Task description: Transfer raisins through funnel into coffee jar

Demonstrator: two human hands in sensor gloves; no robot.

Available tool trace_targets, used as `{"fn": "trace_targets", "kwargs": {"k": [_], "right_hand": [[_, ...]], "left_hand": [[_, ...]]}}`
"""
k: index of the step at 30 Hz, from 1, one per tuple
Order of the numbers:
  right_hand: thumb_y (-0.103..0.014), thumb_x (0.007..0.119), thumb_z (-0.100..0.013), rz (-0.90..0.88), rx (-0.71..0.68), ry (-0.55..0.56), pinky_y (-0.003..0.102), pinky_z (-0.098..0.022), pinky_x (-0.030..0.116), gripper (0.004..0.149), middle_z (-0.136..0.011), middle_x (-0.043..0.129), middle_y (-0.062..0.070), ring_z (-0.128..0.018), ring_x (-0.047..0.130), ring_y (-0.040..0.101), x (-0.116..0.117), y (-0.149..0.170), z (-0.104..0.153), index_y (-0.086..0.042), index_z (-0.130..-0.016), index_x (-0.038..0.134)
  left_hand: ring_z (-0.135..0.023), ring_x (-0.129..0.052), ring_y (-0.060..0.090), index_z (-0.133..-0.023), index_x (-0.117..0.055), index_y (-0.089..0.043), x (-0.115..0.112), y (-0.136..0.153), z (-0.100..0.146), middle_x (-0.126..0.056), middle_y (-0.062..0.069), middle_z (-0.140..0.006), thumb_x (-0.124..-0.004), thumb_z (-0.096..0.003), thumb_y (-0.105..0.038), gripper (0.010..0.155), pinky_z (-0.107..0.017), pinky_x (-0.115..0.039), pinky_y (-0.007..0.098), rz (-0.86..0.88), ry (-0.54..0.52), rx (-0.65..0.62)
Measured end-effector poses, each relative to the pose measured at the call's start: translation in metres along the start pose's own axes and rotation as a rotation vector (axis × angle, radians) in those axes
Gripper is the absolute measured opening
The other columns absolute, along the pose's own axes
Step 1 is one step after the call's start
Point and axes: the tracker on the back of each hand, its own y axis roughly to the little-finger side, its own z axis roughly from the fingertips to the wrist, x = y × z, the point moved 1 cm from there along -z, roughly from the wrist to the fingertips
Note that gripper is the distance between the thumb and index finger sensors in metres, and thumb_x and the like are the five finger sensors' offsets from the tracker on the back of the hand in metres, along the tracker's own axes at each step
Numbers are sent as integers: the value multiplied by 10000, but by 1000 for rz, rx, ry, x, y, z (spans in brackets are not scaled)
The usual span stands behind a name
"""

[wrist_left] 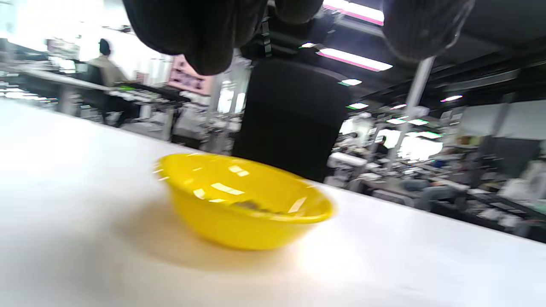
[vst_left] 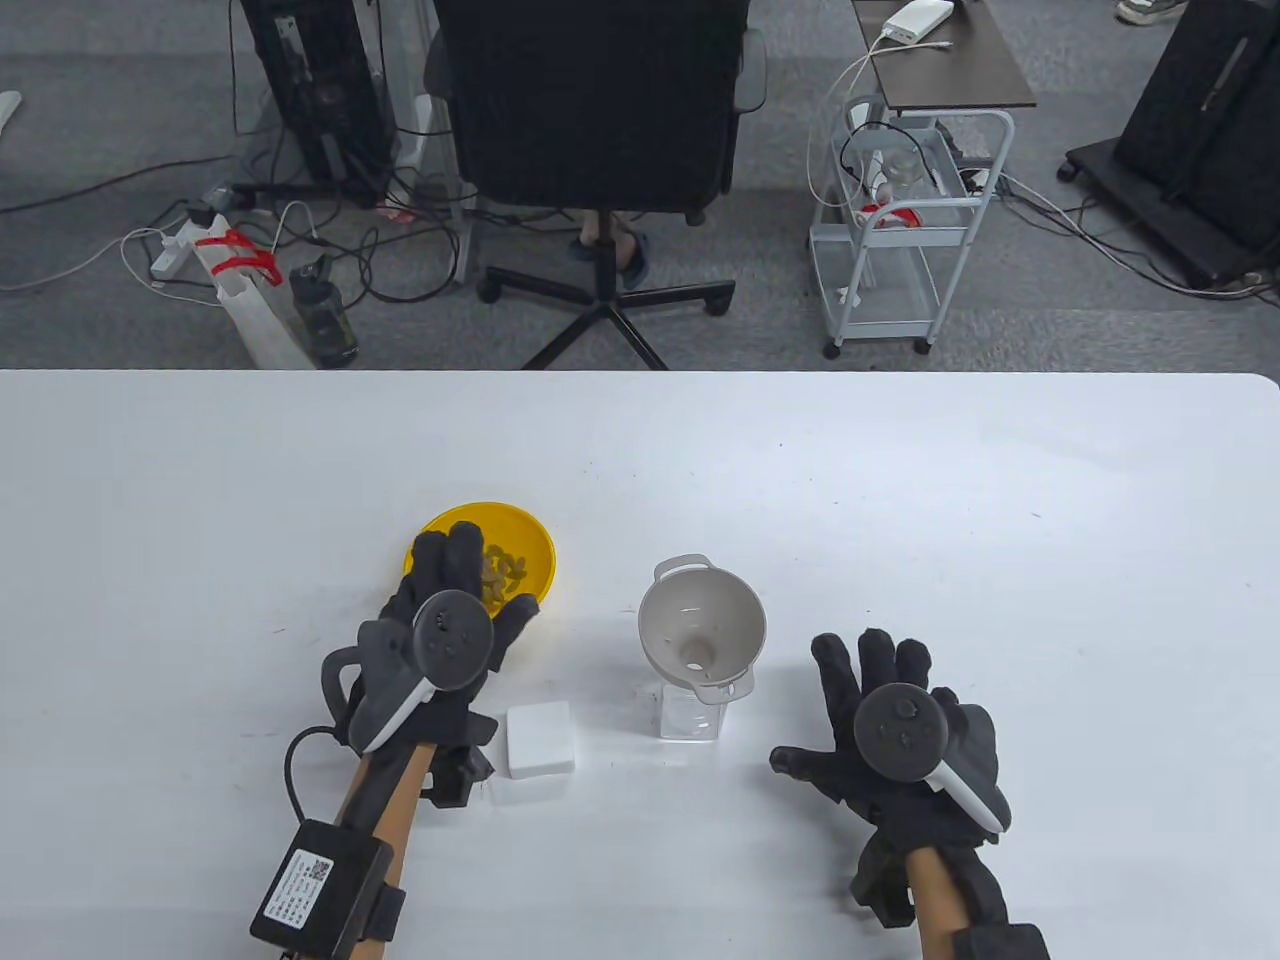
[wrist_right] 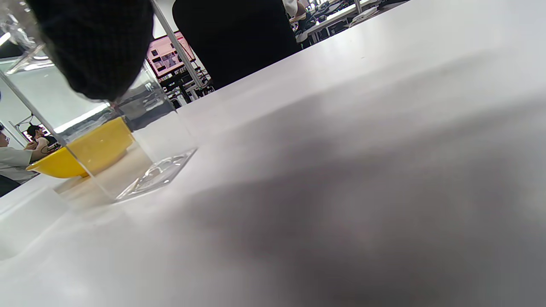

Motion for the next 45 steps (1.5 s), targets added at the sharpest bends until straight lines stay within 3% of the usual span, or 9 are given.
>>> {"fn": "trace_targets", "kwargs": {"k": [5,9,13,18,25,29,36,45], "right_hand": [[-637,793,-491,-14,9,-7,826,-671,153,1043,-1156,-40,283,-1014,-28,609,0,3,0,-247,-1150,85],[-635,794,-491,-24,20,-16,825,-672,149,1042,-1157,-31,281,-1014,-33,608,0,7,-1,-250,-1150,84],[-632,793,-494,-24,30,-26,822,-674,145,1038,-1157,-35,277,-1015,-35,605,2,8,-2,-251,-1149,84],[-623,796,-498,-11,34,-33,821,-675,146,1034,-1157,-31,277,-1016,-34,603,3,7,-3,-251,-1148,82],[-621,791,-502,-15,48,-32,821,-675,147,1044,-1157,-36,275,-1017,-33,602,3,10,-3,-251,-1147,58],[-623,781,-508,-26,60,-35,819,-676,143,1033,-1158,-25,273,-1017,-34,600,4,12,-4,-250,-1147,60],[-627,772,-513,-27,53,-24,820,-674,147,1026,-1157,-32,275,-1017,-30,601,3,11,-3,-249,-1147,58],[-635,758,-517,-7,29,-3,821,-672,154,1018,-1156,-28,279,-1016,-24,604,2,8,-1,-244,-1147,59]], "left_hand": [[-991,-821,365,-1235,-276,-90,-25,22,-27,-619,271,-1212,-680,-636,-599,883,-719,-698,524,30,58,226],[-933,-876,347,-1227,-291,-48,-43,27,-40,-681,277,-1178,-693,-634,-589,897,-681,-733,510,-57,123,329],[-839,-942,308,-1217,-330,-25,-53,33,-45,-796,232,-1107,-716,-634,-560,880,-628,-776,478,-107,140,373],[-637,-1034,151,-1195,-441,-21,-62,44,-48,-976,100,-896,-726,-643,-522,798,-513,-844,389,-44,172,424],[-413,-1012,17,-1144,-578,-55,-73,58,-53,-1019,-16,-679,-718,-672,-416,610,-400,-858,335,180,178,496],[-304,-939,-36,-1093,-644,-86,-74,64,-52,-992,-23,-549,-702,-680,-367,503,-352,-844,310,253,114,488],[-293,-922,-43,-1090,-622,-85,-53,63,-40,-966,-5,-536,-686,-686,-359,491,-354,-836,299,320,6,428],[-276,-912,-40,-1096,-612,-76,20,17,-12,-960,-2,-520,-660,-691,-340,486,-339,-831,301,261,-124,217]]}}
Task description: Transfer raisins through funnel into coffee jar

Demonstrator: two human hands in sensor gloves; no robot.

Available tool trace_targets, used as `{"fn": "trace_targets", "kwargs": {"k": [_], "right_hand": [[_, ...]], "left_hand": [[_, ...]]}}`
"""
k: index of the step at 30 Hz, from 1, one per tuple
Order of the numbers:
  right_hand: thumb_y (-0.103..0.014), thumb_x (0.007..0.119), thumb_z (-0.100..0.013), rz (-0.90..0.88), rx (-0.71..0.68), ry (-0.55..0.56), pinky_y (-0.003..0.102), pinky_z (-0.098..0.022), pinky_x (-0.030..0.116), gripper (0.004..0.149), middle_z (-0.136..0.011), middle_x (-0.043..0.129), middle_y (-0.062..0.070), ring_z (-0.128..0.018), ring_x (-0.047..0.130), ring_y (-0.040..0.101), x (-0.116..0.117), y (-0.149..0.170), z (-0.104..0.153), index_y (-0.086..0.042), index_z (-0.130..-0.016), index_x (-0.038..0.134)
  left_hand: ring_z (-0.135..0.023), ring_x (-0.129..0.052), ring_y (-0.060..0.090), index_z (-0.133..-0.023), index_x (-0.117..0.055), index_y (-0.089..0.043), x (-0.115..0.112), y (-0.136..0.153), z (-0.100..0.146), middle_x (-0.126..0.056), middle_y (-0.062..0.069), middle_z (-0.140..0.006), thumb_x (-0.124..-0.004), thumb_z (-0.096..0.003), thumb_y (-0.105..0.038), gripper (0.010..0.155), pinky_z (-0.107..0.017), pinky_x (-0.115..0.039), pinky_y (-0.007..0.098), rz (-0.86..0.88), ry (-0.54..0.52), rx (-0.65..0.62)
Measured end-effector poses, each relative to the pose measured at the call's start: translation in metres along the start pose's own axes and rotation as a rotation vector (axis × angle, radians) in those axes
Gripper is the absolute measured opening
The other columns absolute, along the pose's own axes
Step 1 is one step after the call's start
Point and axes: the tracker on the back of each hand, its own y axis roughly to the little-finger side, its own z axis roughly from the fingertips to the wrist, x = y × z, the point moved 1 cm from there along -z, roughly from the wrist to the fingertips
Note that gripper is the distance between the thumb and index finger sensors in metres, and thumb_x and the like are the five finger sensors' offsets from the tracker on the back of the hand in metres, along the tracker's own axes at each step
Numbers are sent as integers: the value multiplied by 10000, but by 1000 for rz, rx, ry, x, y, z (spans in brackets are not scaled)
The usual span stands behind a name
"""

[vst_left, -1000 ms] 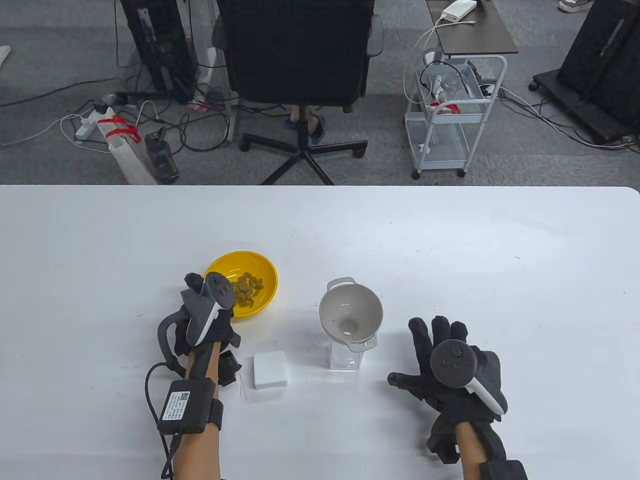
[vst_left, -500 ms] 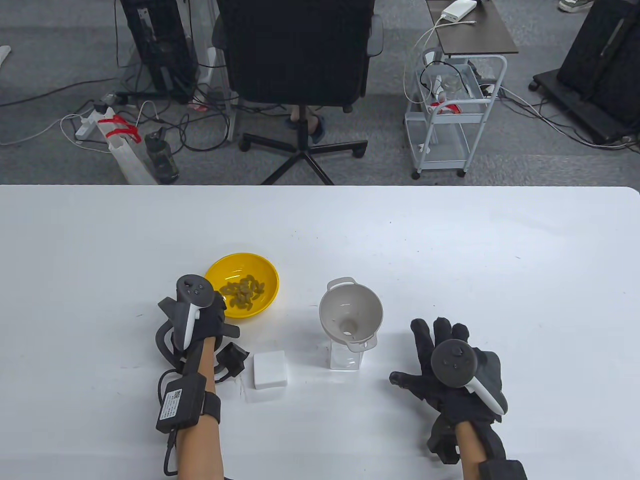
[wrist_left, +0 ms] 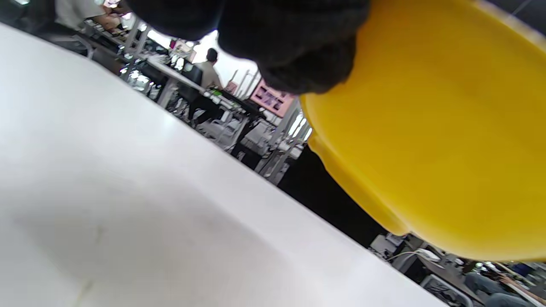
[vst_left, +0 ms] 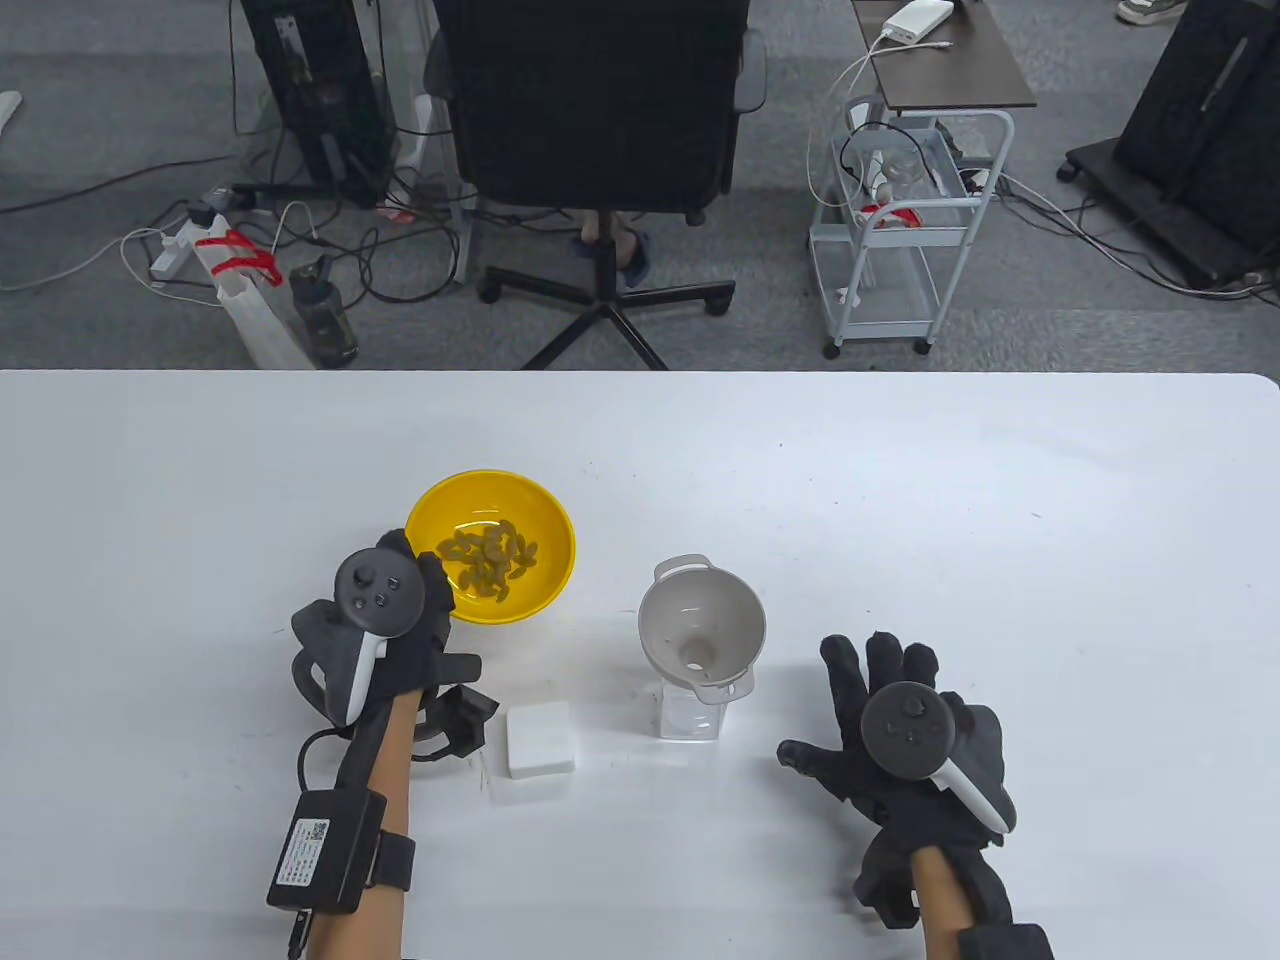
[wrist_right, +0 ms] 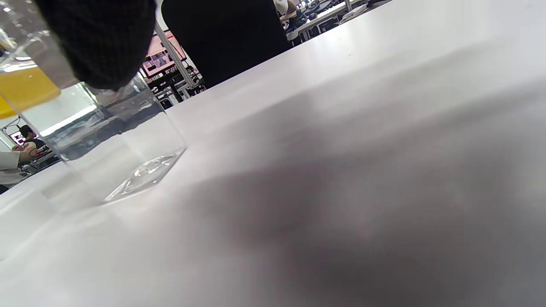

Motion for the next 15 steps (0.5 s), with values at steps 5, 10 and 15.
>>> {"fn": "trace_targets", "kwargs": {"k": [5,10,15], "right_hand": [[-639,751,-519,10,-10,10,822,-671,158,1017,-1155,-21,283,-1014,-21,607,0,-2,2,-240,-1147,58],[-641,747,-520,15,-12,12,821,-672,160,1015,-1155,-32,283,-1013,-20,608,0,-2,2,-240,-1147,57],[-642,746,-521,14,-15,16,822,-671,160,1013,-1154,-25,284,-1013,-20,608,-1,-2,2,-240,-1147,58]], "left_hand": [[-267,-912,-39,-1097,-619,-72,27,-42,23,-964,1,-510,-664,-690,-338,488,-330,-832,302,-33,-38,-125],[-262,-911,-38,-1098,-622,-73,45,-78,45,-965,2,-505,-667,-690,-336,488,-327,-831,302,-84,-78,-224],[-268,-911,-34,-1102,-619,-79,53,-101,61,-963,4,-511,-666,-692,-337,487,-334,-828,306,-155,-128,-297]]}}
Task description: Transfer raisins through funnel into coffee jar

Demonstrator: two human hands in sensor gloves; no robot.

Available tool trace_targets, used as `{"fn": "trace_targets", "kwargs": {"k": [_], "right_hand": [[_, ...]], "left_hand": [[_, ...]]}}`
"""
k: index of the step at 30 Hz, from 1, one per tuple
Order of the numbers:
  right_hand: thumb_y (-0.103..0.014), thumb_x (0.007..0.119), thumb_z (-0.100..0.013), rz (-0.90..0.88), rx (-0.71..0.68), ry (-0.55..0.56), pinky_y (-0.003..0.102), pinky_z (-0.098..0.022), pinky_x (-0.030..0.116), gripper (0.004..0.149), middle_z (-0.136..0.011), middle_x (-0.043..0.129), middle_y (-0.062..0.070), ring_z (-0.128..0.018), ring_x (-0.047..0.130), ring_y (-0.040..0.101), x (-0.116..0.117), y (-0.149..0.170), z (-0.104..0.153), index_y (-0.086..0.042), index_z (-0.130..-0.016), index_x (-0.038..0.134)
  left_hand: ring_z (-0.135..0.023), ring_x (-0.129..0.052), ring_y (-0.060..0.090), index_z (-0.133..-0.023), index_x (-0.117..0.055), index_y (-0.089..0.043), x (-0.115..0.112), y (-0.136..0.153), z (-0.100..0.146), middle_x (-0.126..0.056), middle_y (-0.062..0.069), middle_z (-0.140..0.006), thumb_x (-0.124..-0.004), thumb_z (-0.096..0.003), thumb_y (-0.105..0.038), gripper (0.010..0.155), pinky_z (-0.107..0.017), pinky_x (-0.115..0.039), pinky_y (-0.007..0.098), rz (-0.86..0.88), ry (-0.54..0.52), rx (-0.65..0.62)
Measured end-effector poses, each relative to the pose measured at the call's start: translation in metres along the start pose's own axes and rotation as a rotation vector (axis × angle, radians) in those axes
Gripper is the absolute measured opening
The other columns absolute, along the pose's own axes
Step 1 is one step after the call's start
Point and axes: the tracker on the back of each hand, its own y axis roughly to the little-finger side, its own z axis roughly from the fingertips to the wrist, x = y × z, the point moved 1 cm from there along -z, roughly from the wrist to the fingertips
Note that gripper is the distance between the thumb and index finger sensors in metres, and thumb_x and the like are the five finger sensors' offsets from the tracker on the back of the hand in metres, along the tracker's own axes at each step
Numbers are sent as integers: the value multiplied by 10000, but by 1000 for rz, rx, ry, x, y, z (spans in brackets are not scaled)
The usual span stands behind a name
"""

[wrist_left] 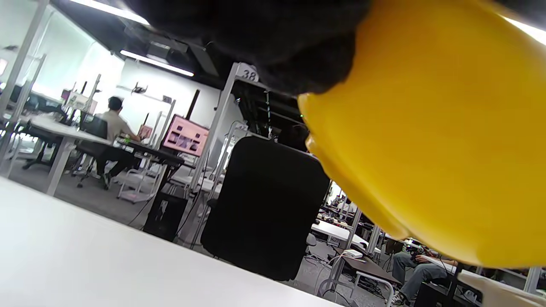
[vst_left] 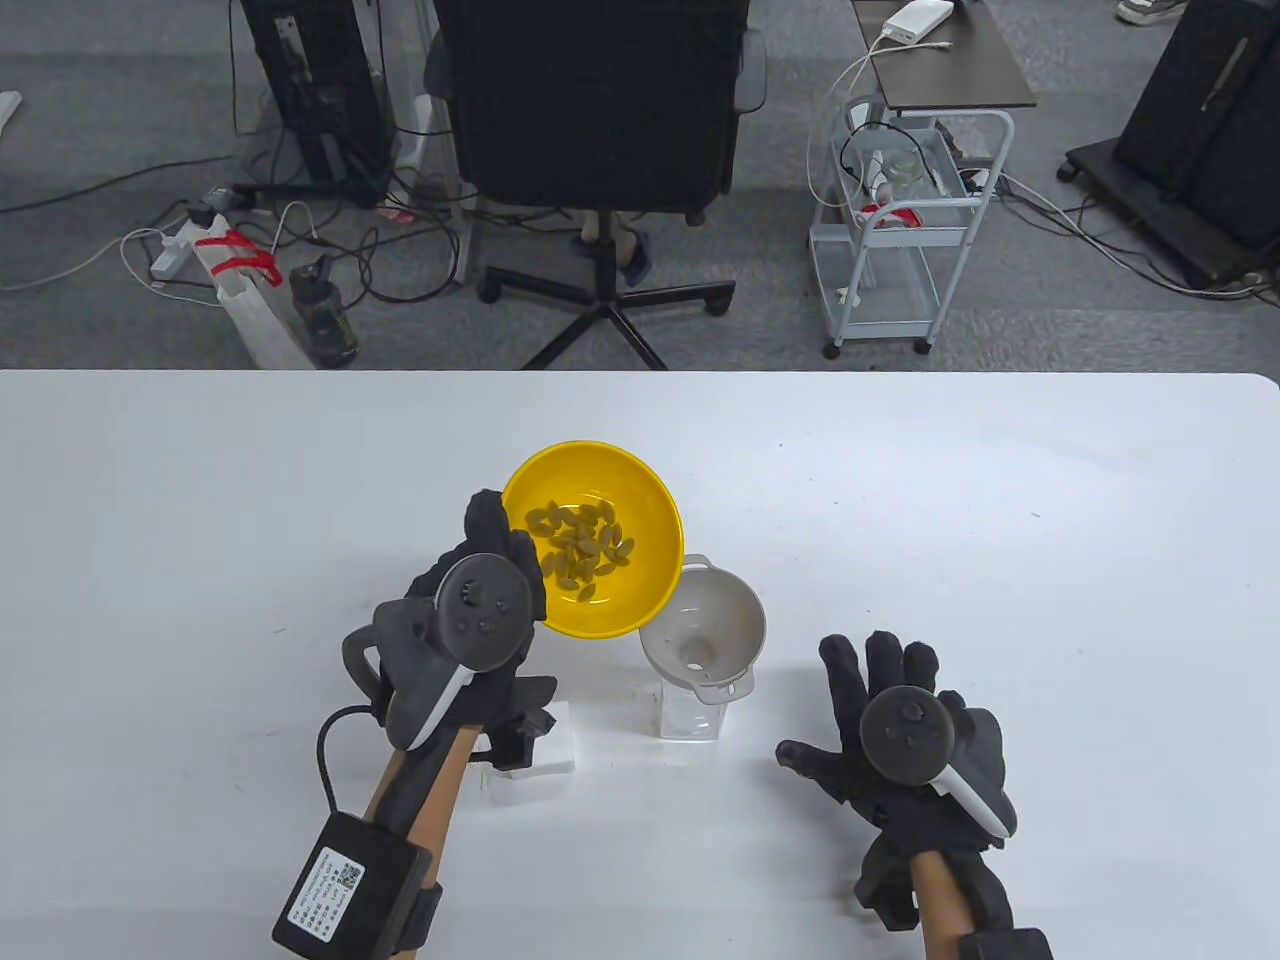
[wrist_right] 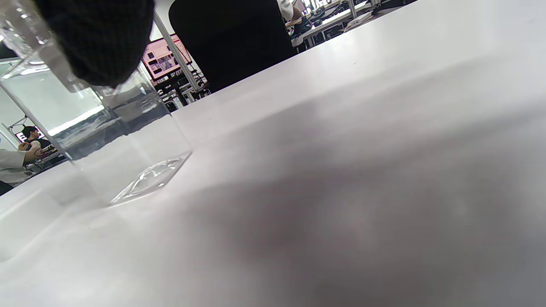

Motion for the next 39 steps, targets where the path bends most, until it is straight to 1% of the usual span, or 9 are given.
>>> {"fn": "trace_targets", "kwargs": {"k": [2,5,8,16,26,39], "right_hand": [[-642,746,-521,-1,-1,1,822,-671,160,1013,-1154,-32,283,-1013,-21,607,0,0,0,-240,-1146,58],[-641,746,-521,1,-2,1,822,-672,161,1012,-1154,-34,284,-1013,-20,608,0,-1,0,-240,-1146,58],[-641,746,-522,2,-4,2,821,-672,163,1012,-1154,-28,283,-1013,-19,608,-1,-1,0,-239,-1147,58],[-641,744,-522,3,-11,9,821,-672,162,1011,-1154,-18,283,-1013,-19,608,-1,-1,0,-241,-1145,56],[-641,744,-523,3,-12,10,821,-673,162,1011,-1154,-18,284,-1012,-20,607,-1,-2,0,-241,-1144,54],[-642,744,-522,5,-9,8,821,-673,161,1010,-1154,-16,283,-1012,-22,607,-1,-2,1,-242,-1144,55]], "left_hand": [[-273,-914,-31,-1103,-616,-85,4,-13,4,-963,4,-516,-666,-691,-338,486,-340,-827,307,-68,-29,-43],[-277,-916,-28,-1105,-612,-87,6,-27,9,-963,4,-521,-664,-692,-338,487,-345,-826,309,-122,-57,-89],[-281,-916,-25,-1107,-609,-90,5,-41,14,-961,4,-525,-663,-692,-339,487,-350,-824,311,-167,-77,-132],[-293,-917,-20,-1112,-599,-106,0,-73,29,-958,1,-539,-658,-694,-344,485,-365,-820,313,-374,-177,-263],[-312,-918,-16,-1119,-574,-121,-3,-94,47,-952,-5,-561,-644,-698,-349,484,-386,-815,315,-538,-302,-381],[-331,-919,-14,-1126,-556,-139,-5,-105,55,-946,-16,-582,-635,-701,-359,485,-406,-809,316,-698,-418,-438]]}}
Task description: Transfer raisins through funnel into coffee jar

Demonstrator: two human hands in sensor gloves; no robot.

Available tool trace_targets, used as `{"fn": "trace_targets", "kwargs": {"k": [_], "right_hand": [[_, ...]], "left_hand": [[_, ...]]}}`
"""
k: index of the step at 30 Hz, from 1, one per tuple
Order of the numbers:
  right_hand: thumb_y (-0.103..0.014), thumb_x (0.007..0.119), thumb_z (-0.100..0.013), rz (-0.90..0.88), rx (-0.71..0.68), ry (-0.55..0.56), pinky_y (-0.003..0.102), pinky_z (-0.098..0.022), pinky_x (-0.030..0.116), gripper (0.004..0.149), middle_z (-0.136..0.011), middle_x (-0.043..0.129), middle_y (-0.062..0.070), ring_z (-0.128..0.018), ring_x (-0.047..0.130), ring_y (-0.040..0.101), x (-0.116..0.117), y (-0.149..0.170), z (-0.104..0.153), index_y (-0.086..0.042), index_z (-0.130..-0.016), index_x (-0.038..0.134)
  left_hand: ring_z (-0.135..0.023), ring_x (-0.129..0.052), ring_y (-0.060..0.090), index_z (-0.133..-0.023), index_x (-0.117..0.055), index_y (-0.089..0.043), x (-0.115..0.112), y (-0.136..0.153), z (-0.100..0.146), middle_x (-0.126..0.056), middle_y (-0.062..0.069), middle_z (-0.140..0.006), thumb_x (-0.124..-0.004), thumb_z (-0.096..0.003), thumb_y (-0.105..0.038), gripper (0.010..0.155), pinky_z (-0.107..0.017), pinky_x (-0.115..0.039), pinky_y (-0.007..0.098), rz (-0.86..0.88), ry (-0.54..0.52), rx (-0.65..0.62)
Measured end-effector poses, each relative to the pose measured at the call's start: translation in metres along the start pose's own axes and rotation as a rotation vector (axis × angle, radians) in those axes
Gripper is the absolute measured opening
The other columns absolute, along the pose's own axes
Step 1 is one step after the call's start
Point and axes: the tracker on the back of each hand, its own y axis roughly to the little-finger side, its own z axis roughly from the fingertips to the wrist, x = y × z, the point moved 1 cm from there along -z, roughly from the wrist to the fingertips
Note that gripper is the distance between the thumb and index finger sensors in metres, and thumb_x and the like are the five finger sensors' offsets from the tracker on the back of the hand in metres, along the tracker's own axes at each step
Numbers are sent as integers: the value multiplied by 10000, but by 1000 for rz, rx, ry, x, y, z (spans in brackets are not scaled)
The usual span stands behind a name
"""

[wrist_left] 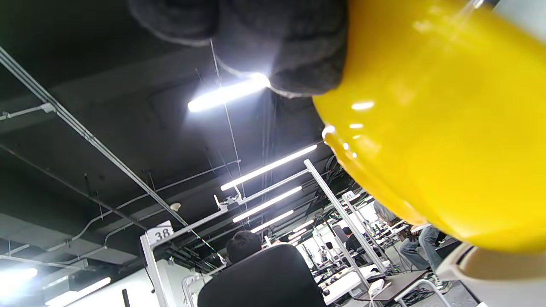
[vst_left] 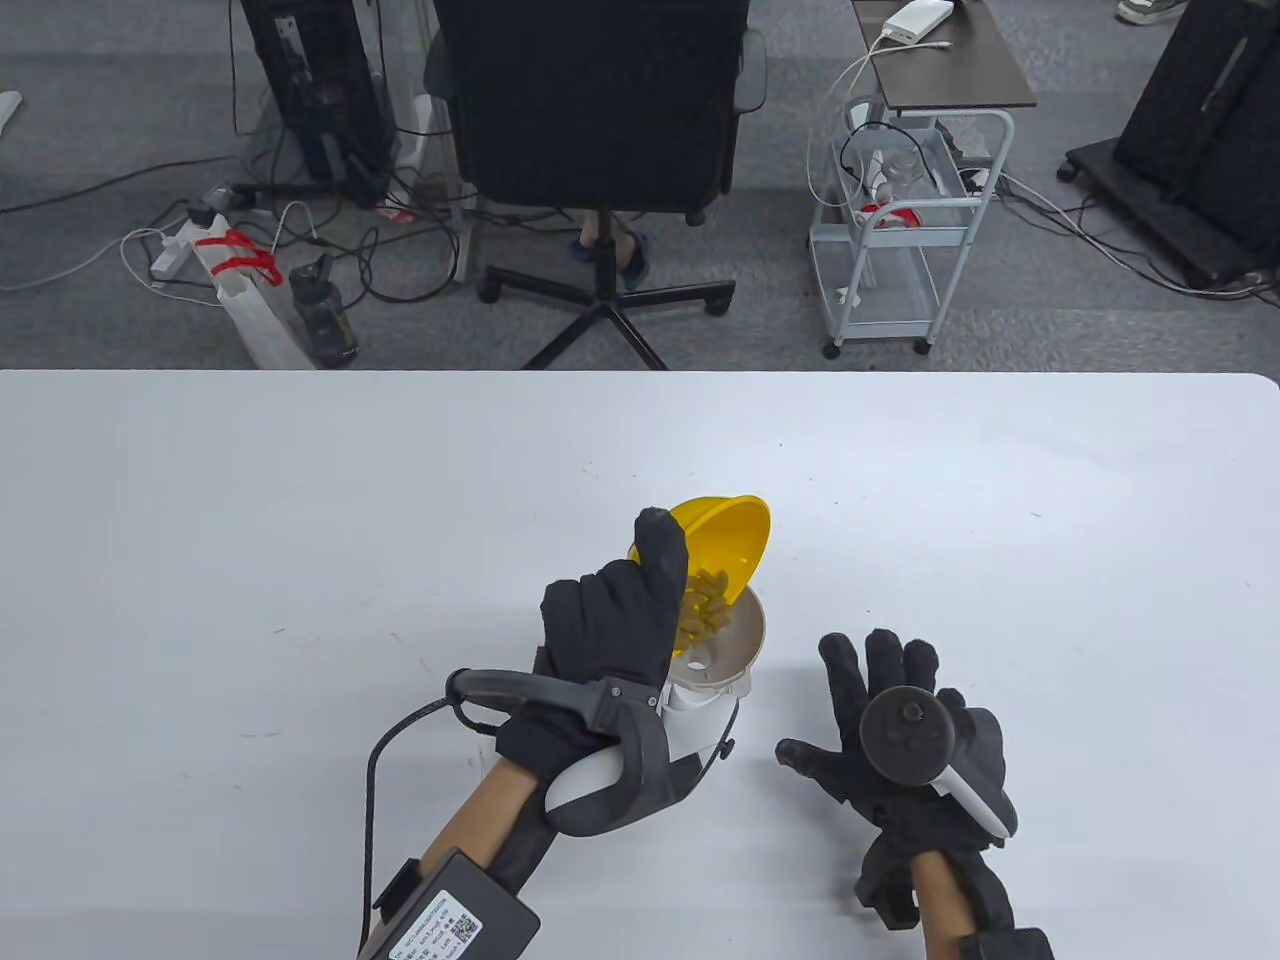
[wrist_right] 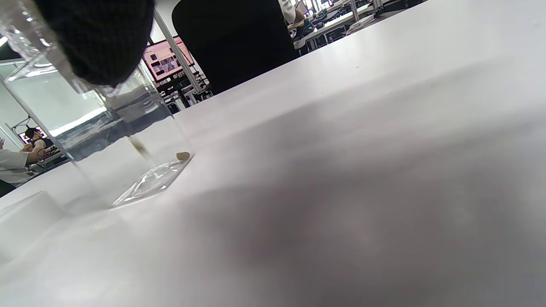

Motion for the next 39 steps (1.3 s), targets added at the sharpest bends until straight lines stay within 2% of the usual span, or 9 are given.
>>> {"fn": "trace_targets", "kwargs": {"k": [14,27,34,39], "right_hand": [[-643,743,-523,-2,1,-3,821,-673,161,1010,-1154,-18,283,-1011,-23,608,0,0,0,-242,-1144,54],[-642,743,-523,3,14,-12,820,-673,159,1011,-1153,-31,281,-1012,-26,606,0,0,0,-243,-1142,51],[-642,743,-523,3,8,-8,820,-674,160,1011,-1154,-25,282,-1012,-23,606,-1,0,-1,-243,-1142,51],[-641,743,-524,13,12,-14,820,-675,158,1009,-1154,-33,281,-1013,-26,605,0,-1,-1,-245,-1142,51]], "left_hand": [[-340,-915,-16,-1128,-546,-150,11,-5,-2,-941,-25,-591,-629,-701,-367,486,-416,-805,313,-141,-71,-20],[-382,-927,-14,-1137,-519,-172,16,-17,8,-936,-42,-633,-618,-705,-378,489,-448,-799,312,-319,-177,-100],[-384,-932,-9,-1137,-525,-170,18,-10,5,-940,-43,-637,-623,-703,-376,490,-445,-801,314,-216,-116,-52],[-378,-934,-11,-1137,-530,-167,20,9,4,-944,-41,-632,-626,-702,-375,492,-439,-804,314,-93,-69,35]]}}
